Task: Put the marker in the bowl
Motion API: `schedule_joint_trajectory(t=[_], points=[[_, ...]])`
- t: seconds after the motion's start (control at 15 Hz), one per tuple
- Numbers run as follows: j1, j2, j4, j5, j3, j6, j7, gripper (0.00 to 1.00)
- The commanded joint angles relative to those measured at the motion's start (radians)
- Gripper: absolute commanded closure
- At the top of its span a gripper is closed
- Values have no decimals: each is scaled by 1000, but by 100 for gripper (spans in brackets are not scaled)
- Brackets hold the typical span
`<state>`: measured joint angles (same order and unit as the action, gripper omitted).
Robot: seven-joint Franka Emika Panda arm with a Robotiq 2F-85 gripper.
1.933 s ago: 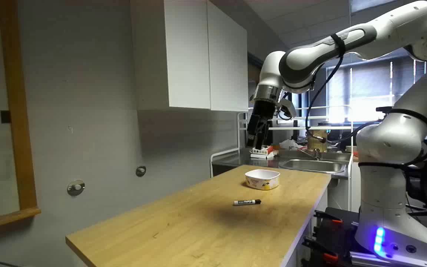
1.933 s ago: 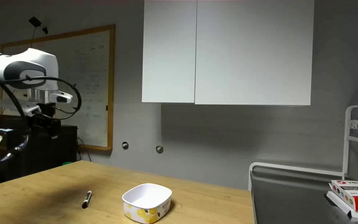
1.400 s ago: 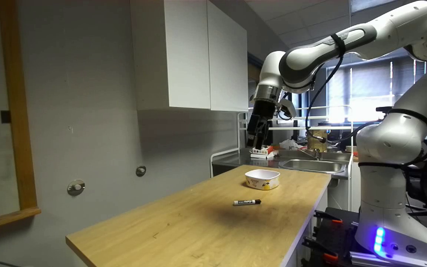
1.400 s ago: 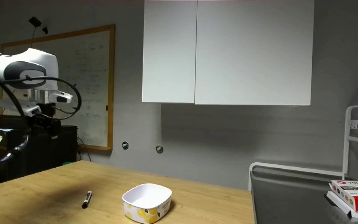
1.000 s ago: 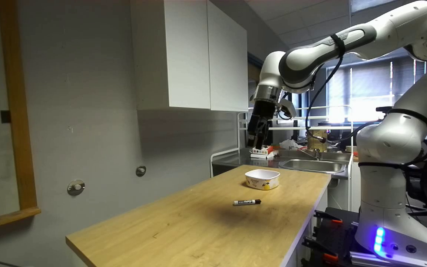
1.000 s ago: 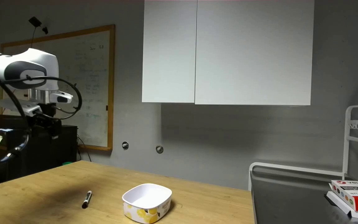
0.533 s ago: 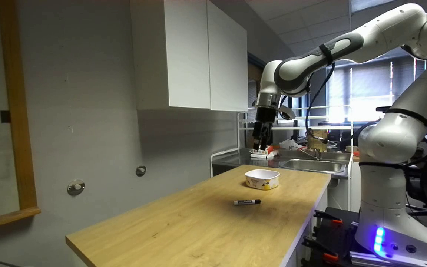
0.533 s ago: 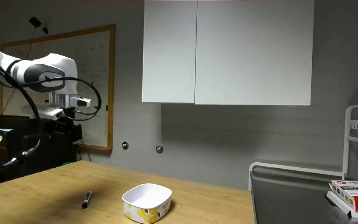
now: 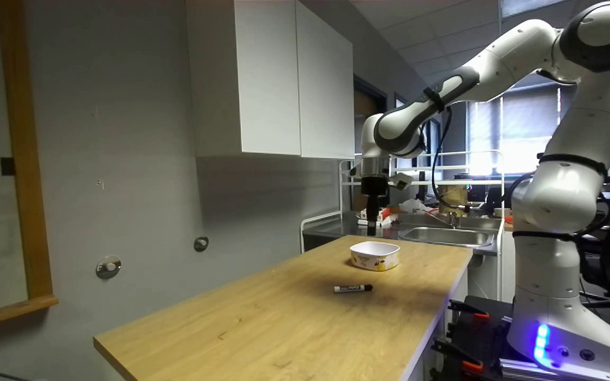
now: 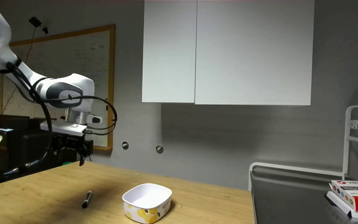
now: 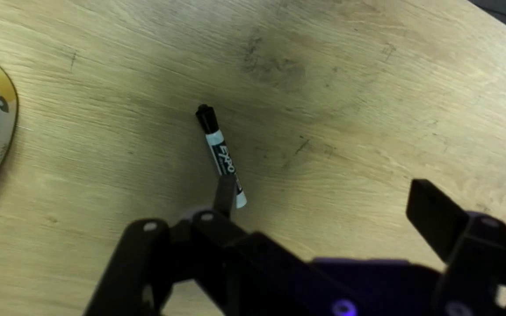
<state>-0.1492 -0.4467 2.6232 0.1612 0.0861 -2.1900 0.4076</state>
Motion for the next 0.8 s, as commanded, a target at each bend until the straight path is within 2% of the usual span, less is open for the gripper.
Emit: schedule_joint_trajectory(t=[0.0,0.33,0.73], points=[[-38,209,-86,38,0,-43,100,0],[-9,466,-213,21,-47,-103,119,0],[71,696,-381,-35,-94,-90,89,0]])
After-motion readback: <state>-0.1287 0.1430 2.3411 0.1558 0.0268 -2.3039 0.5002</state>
